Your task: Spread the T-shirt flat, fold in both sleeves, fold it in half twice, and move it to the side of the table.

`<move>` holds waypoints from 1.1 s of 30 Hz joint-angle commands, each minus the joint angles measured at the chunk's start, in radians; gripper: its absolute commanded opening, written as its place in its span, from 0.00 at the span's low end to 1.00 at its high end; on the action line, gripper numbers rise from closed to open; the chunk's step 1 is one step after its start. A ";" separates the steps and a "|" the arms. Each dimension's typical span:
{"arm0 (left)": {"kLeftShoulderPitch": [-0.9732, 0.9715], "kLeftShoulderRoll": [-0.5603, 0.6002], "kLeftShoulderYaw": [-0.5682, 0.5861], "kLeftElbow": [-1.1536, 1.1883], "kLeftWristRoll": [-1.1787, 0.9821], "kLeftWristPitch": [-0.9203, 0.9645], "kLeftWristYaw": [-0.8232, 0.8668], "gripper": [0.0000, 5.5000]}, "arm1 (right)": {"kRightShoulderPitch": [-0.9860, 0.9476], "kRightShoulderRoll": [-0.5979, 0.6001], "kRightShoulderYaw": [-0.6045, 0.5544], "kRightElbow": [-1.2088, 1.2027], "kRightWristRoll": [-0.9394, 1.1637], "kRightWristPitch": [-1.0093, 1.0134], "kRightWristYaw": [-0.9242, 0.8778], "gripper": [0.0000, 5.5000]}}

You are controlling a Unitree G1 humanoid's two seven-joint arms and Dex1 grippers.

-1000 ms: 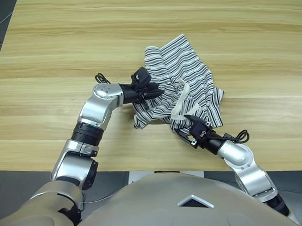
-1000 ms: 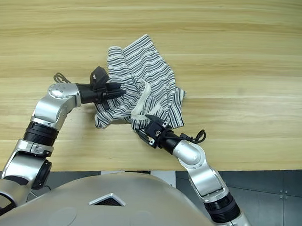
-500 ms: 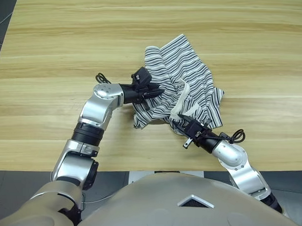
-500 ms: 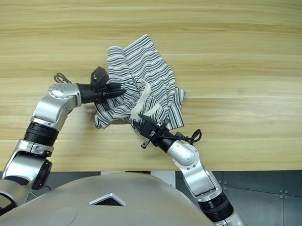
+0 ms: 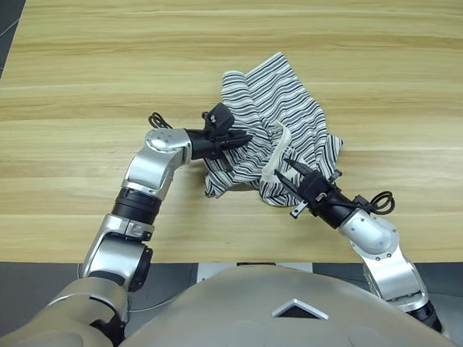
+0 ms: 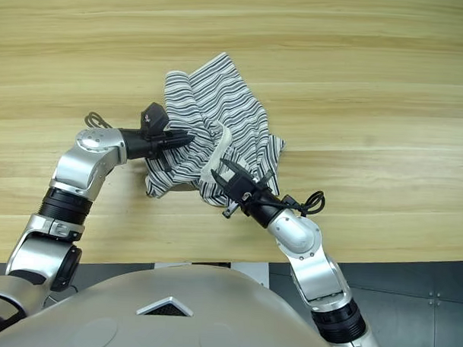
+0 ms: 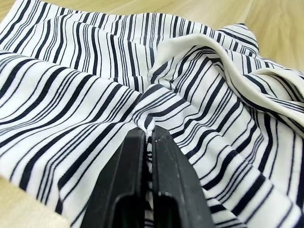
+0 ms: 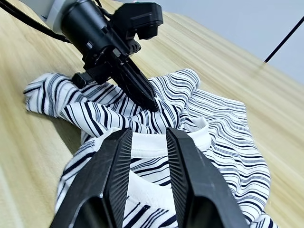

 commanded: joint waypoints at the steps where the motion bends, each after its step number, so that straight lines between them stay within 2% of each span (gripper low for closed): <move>1: -0.017 -0.005 0.002 0.004 0.014 0.009 0.001 0.03 | 0.100 -0.033 0.001 -0.170 0.223 0.126 0.091 0.23; 3: -0.022 -0.008 0.002 0.006 0.017 0.009 0.000 0.03 | 0.134 -0.064 0.001 -0.216 0.295 0.177 0.120 0.23; 6: -0.025 -0.011 0.004 0.009 0.020 0.007 -0.001 0.03 | 0.132 -0.072 0.018 -0.129 0.281 0.209 0.106 0.23; 12: -0.027 -0.009 0.005 0.005 0.020 0.004 -0.006 0.03 | 0.086 -0.001 0.092 0.069 0.110 0.137 -0.028 0.23; 20: -0.027 -0.014 0.009 0.000 0.018 0.010 0.002 0.03 | 0.094 0.071 0.228 0.132 0.020 0.090 -0.083 0.23; 28: -0.027 -0.024 0.007 -0.002 0.019 0.010 0.004 0.03 | 0.083 0.068 0.229 0.203 -0.098 0.026 -0.160 0.23; 33: -0.023 -0.021 0.010 -0.007 0.019 0.011 0.002 0.03 | 0.115 0.048 0.250 0.144 -0.078 0.022 -0.115 0.23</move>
